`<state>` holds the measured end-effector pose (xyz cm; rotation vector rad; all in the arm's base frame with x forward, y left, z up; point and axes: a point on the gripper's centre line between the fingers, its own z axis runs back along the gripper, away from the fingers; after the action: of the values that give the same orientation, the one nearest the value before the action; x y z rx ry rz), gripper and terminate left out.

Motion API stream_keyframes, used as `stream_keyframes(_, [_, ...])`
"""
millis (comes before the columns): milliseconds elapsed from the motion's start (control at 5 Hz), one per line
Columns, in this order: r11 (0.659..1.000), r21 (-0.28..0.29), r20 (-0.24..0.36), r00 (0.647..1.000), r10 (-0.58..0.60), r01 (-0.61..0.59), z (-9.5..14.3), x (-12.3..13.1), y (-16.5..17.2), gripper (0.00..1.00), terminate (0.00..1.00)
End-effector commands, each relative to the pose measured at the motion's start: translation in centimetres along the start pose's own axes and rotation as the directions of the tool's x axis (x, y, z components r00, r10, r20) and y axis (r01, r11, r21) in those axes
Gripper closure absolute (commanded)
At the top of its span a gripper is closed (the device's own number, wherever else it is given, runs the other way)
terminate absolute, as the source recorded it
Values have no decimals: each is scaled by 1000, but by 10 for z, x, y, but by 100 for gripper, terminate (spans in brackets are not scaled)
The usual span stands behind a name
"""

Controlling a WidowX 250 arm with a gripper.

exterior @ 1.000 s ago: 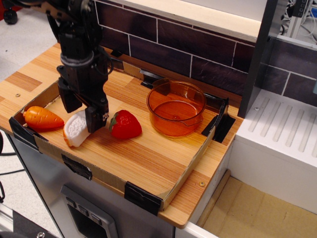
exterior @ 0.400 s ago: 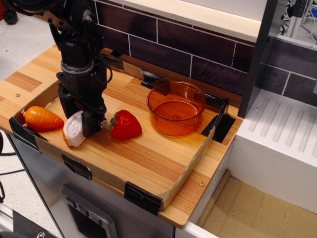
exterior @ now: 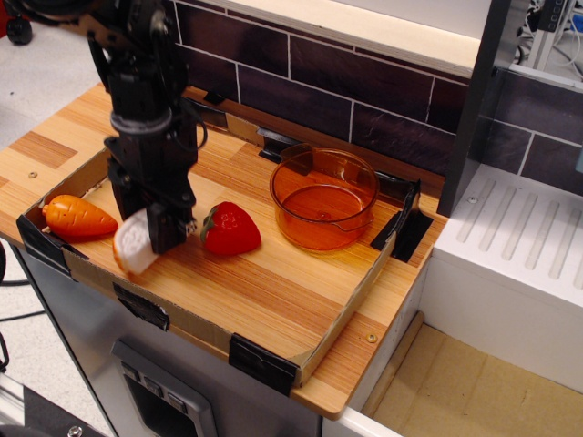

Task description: Put sushi in pot

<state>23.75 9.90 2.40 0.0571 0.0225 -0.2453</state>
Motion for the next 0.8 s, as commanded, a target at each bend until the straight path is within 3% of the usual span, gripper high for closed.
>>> stream_keyframes(0, [997,-71,129,990,53,-44,88,3,9,100,0])
stream_keyframes(200, [988,-111,156,980,123,-107,133,5,3,100,0])
stream_keyframes(400, [976,-98,116,972,204,-193,131,21,-17,100,0])
stream_keyframes(600, [965,-54,102,960,261,-257,114,46,-40,100,0])
